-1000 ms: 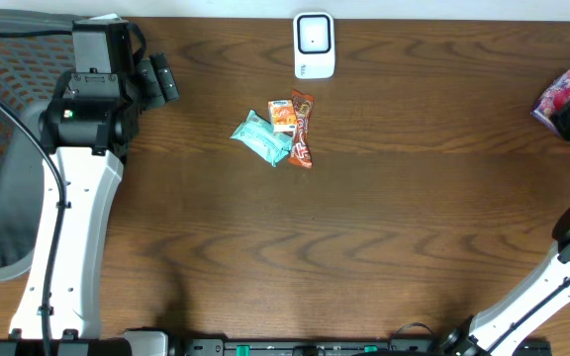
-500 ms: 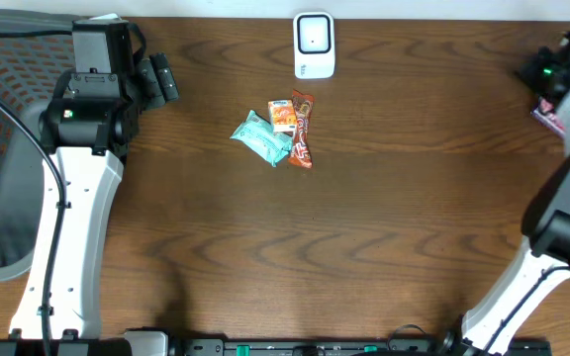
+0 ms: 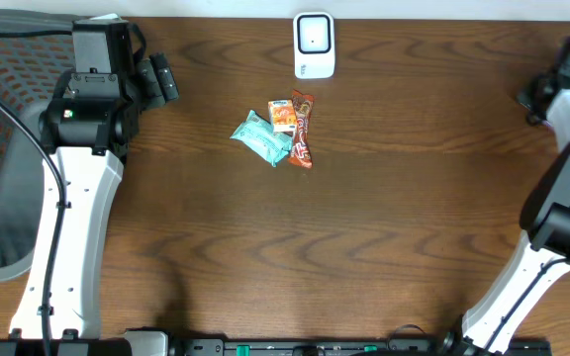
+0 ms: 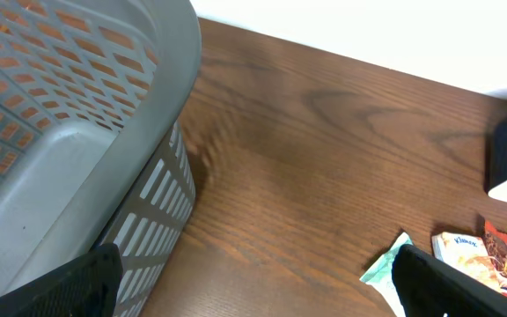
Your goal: Scan the item barcode
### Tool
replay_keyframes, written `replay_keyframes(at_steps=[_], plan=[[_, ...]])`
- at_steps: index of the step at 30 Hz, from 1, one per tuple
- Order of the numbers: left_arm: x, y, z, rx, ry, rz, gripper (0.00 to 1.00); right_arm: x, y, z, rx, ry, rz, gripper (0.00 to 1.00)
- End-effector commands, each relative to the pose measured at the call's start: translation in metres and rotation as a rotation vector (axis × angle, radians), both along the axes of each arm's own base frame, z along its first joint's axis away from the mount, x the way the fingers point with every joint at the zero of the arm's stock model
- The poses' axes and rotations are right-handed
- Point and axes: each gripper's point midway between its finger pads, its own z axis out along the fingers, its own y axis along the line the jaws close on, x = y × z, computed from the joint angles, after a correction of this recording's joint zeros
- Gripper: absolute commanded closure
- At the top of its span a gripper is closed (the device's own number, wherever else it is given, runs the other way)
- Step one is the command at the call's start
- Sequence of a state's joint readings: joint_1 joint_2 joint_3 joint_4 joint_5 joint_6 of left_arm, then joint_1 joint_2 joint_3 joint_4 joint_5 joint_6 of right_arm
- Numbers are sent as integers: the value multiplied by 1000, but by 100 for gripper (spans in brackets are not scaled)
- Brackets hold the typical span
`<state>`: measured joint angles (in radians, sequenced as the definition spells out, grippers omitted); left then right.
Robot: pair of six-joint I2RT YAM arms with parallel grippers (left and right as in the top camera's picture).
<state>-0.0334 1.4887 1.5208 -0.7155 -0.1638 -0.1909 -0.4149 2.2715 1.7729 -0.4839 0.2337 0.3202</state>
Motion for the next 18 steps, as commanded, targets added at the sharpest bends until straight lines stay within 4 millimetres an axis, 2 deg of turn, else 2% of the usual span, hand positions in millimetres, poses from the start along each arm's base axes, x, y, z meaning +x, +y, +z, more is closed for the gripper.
replay_keyframes(at_steps=[1, 7, 10, 14, 18], plan=[[1, 4, -3, 0, 6, 23, 2, -25, -32, -2, -34, 61, -65, 99], [0, 4, -3, 0, 6, 23, 2, -74, -55, -15, -10, 203, -132, 99], [0, 4, -3, 0, 6, 23, 2, -87, -62, -14, -1, 229, -143, 99], [1, 4, -3, 0, 6, 23, 2, -78, -58, 2, 8, 182, -106, 99], [1, 4, -3, 0, 6, 23, 2, -53, -46, 29, 23, 61, -47, 99]])
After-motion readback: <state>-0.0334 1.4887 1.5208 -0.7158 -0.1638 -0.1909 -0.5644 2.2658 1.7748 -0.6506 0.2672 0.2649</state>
